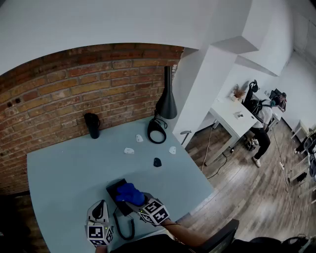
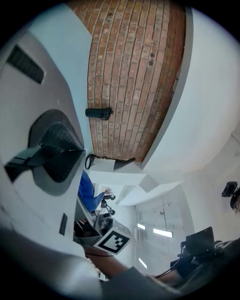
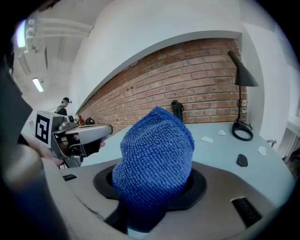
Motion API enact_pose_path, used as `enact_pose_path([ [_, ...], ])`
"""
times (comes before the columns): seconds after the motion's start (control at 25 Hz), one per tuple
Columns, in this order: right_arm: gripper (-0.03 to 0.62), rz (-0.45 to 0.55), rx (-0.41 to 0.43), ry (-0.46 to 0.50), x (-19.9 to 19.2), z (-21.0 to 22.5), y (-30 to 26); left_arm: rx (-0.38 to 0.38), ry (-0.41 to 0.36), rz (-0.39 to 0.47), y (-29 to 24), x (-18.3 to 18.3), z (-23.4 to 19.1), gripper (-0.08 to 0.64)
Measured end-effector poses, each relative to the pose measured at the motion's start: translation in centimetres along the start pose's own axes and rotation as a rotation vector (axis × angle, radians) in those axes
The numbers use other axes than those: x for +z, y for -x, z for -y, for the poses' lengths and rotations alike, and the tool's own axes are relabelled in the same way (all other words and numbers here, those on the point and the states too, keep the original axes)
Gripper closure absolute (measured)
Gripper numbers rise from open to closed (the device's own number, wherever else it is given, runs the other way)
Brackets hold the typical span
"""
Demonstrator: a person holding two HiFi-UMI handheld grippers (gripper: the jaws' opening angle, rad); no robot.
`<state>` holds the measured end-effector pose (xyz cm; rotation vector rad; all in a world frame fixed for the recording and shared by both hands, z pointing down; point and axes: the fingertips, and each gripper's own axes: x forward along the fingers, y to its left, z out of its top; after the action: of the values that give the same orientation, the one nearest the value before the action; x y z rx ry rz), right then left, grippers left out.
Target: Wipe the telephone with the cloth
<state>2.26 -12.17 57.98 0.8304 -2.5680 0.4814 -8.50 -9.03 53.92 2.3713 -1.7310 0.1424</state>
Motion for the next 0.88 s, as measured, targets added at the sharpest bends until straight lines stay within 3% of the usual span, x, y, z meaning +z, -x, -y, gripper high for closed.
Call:
enact_pose_path([
  [0.24,0.354,-0.001,0.051,0.117,1.9,-0.7,-1.4,0.012,-0.011,-0.004,0.7,-0.4,0.3,0.54],
  [0.52,0.344,0.025,0.033,0.195,5.8,1.8,-2.7,-0.021,-0.034,-0.001,-0.1,-0.4,1.5,0.54],
  [0.88,0.333,-0.039,0.078,0.27,7.2,1.0,-7.3,0.006,-0.021,-0.018,-0.8,-0.9,-0.1,0.54],
])
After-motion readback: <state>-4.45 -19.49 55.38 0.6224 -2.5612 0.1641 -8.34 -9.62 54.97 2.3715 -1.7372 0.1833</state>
